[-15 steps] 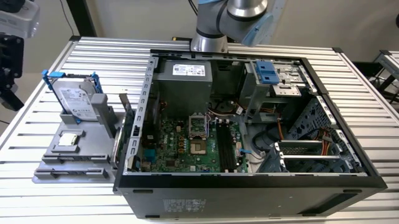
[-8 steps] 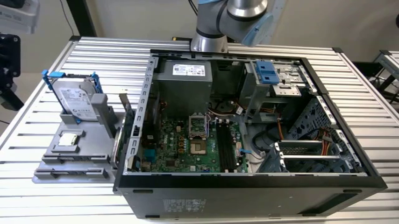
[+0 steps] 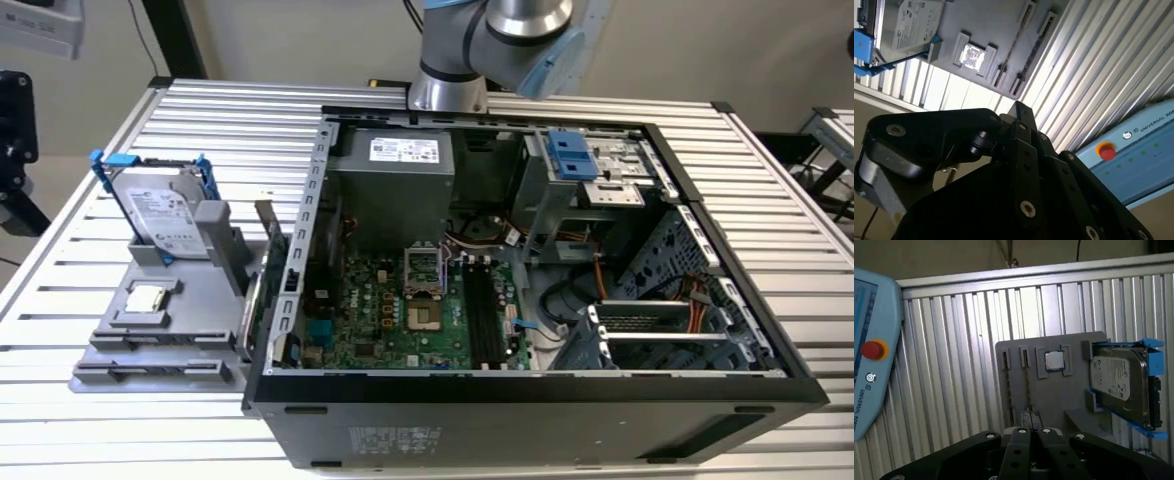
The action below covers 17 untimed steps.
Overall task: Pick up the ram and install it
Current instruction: 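Pick up the ram and move it above insertion slot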
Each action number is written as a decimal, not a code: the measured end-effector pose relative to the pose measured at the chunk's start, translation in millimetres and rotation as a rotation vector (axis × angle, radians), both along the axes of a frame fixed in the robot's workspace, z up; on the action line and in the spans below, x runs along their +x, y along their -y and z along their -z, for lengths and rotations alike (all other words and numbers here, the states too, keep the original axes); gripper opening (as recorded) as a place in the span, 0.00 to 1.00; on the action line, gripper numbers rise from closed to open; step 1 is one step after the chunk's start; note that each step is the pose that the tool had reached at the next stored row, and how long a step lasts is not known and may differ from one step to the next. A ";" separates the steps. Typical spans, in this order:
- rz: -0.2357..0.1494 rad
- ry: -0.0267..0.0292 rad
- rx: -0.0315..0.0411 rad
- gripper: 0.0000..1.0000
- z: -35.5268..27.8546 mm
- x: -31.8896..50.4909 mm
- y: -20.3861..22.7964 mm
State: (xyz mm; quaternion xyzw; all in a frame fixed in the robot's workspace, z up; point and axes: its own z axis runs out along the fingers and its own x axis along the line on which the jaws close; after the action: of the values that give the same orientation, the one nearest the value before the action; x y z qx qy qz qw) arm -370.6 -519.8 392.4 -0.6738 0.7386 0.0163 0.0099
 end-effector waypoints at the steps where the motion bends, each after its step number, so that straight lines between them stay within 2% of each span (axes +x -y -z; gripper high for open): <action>1: -0.018 0.0000 0.0000 0.00 0.0 0.0 0.0; 12: -0.208 0.0001 0.0000 0.00 0.0 0.1 0.0; 14: -0.223 0.0001 0.0000 0.00 0.0 0.1 0.0; 17: -0.227 0.0001 0.0000 0.00 0.0 0.0 0.0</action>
State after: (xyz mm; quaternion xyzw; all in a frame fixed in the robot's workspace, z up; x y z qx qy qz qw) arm -370.6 -519.8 392.4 -0.7531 0.6576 0.0173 0.0081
